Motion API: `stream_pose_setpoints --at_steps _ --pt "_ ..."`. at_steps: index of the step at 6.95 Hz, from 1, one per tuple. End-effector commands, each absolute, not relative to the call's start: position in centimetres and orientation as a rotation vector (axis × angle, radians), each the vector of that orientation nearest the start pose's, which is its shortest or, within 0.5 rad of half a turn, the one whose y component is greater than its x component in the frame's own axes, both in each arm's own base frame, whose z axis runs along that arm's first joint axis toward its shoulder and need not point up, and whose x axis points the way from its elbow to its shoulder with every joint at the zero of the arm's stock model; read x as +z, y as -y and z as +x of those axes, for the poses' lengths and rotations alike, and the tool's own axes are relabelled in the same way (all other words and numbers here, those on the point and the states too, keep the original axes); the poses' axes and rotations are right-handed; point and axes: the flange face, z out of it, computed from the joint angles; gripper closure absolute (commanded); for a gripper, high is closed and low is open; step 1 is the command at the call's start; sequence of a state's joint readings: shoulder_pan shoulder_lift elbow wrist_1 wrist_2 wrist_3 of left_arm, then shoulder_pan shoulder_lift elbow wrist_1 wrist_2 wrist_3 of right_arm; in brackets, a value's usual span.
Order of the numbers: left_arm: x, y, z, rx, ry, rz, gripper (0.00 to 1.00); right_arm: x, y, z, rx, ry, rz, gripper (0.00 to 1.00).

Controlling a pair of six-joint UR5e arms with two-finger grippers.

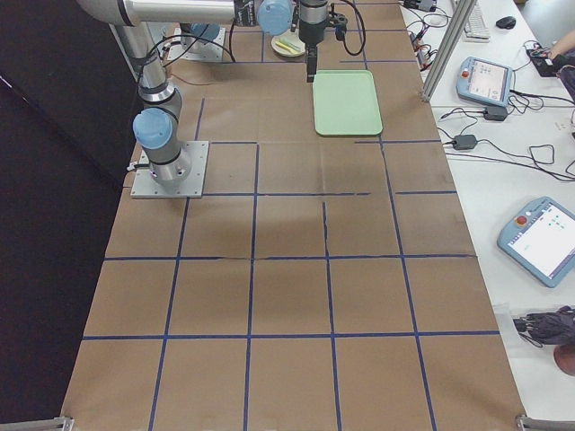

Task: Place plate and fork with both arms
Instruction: 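Carry the white plate with the left gripper onto the green tray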

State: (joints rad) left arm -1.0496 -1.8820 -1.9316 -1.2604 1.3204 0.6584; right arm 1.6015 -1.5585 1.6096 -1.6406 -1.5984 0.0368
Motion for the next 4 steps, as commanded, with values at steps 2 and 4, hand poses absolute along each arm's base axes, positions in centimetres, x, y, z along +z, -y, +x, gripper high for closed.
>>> stream_pose_setpoints --at_steps 2,4 --pt "20.5 52.7 4.4 0.33 -3.546 -0.069 1.0 46.9 49.4 14.6 -0.031 -3.168 0.01 0.0" --pt "23.1 55.8 -2.4 0.32 -3.528 -0.21 1.0 47.0 49.4 14.6 -0.031 -3.168 0.01 0.0"
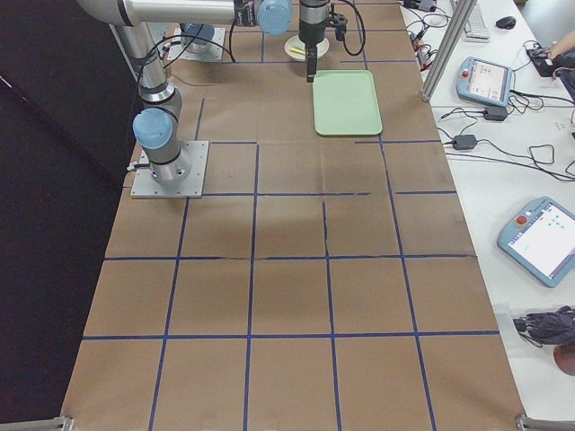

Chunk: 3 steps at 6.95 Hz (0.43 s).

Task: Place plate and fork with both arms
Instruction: 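Carry the white plate with the left gripper onto the green tray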

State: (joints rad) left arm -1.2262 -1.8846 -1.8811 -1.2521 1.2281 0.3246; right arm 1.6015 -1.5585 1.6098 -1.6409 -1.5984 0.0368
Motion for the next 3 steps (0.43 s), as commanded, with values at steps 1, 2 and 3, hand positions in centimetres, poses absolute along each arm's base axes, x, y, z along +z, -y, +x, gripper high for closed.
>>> stream_pose_setpoints --at_steps 1,2,3 --pt "23.8 57.0 -5.4 0.33 -3.499 -0.302 1.0 47.0 49.4 14.6 -0.031 -3.168 0.01 0.0" --pt "23.3 59.4 -8.9 0.272 -3.524 -0.391 1.0 47.0 49.4 14.6 -0.031 -3.168 0.01 0.0" --pt "22.1 61.8 -11.6 0.267 -3.53 -0.452 1.0 46.9 49.4 14.5 -0.028 -3.168 0.012 0.0"
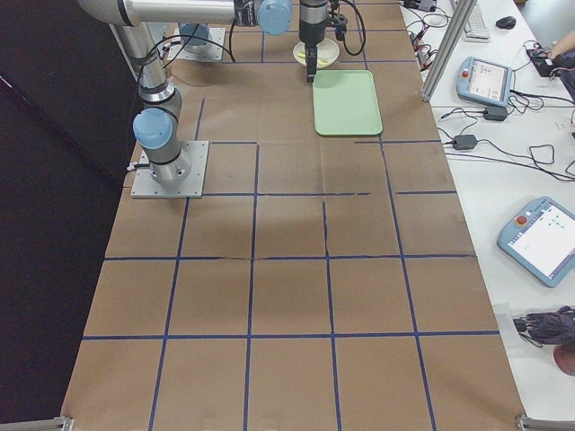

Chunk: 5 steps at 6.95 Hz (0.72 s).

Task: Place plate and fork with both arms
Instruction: 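Carry the white plate with the left gripper onto the green tray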

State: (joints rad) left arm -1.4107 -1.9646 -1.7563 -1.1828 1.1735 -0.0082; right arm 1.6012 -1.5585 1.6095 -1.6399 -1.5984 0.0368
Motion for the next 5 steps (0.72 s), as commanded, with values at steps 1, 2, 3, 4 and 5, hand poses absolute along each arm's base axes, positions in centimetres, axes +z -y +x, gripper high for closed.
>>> stream_pose_setpoints --at_steps 1,2,3,4,5 --pt "20.7 64.7 -14.3 0.266 -3.524 -0.462 1.0 46.9 49.4 14.6 -0.028 -3.168 0.01 0.0" --pt "20.0 66.8 -16.7 0.278 -3.511 -0.53 1.0 47.0 49.4 14.6 -0.031 -3.168 0.01 0.0" --pt "20.1 67.8 -18.8 0.276 -3.504 -0.558 1.0 46.9 49.4 14.6 -0.028 -3.168 0.01 0.0" --pt "19.4 67.4 -20.1 0.311 -3.49 -0.576 1.0 46.9 49.4 14.5 -0.028 -3.168 0.012 0.0" --pt "19.0 67.0 -21.0 0.338 -3.476 -0.609 1.0 46.9 49.4 14.6 -0.028 -3.167 0.01 0.0"
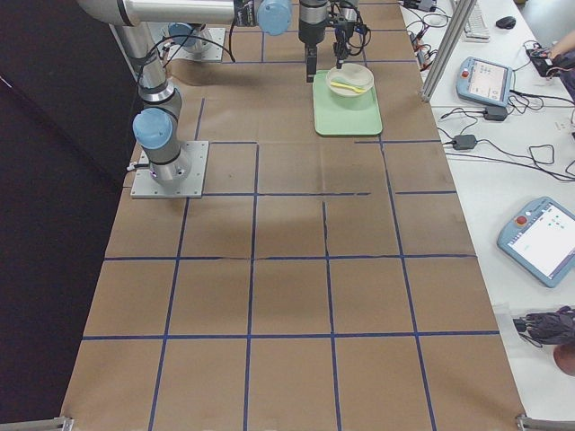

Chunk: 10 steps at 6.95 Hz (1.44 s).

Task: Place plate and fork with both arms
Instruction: 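Carry the white plate with the left gripper onto the green tray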

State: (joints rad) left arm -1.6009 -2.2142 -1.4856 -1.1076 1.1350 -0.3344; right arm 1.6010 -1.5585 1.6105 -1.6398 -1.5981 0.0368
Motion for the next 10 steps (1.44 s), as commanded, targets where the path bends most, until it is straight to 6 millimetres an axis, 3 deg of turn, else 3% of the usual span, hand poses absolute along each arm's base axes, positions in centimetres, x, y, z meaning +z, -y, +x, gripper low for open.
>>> stream_pose_setpoints --at_steps 1,2,6,7,8,10 --pt "18.2 66.8 -21.5 0.363 -3.47 -0.611 1.0 47.0 49.4 14.8 -0.033 -3.165 0.01 0.0" --pt "18.1 66.8 -22.0 0.38 -3.449 -0.68 1.0 47.0 49.4 14.7 -0.033 -3.167 0.01 0.0" --pt "18.1 66.6 -22.8 0.374 -3.449 -0.674 0.94 47.0 49.4 14.9 -0.033 -3.164 0.008 0.0" --pt "18.3 66.8 -22.6 0.364 -3.452 -0.673 0.52 47.0 49.4 14.8 -0.033 -3.165 0.008 0.0" --pt "18.7 66.8 -22.5 0.36 -3.454 -0.686 0.01 47.0 49.4 14.8 -0.031 -3.165 0.005 0.0" --pt "20.5 65.7 -22.0 0.343 -3.456 -0.689 0.0 47.0 49.4 14.8 -0.031 -3.165 0.008 0.0"
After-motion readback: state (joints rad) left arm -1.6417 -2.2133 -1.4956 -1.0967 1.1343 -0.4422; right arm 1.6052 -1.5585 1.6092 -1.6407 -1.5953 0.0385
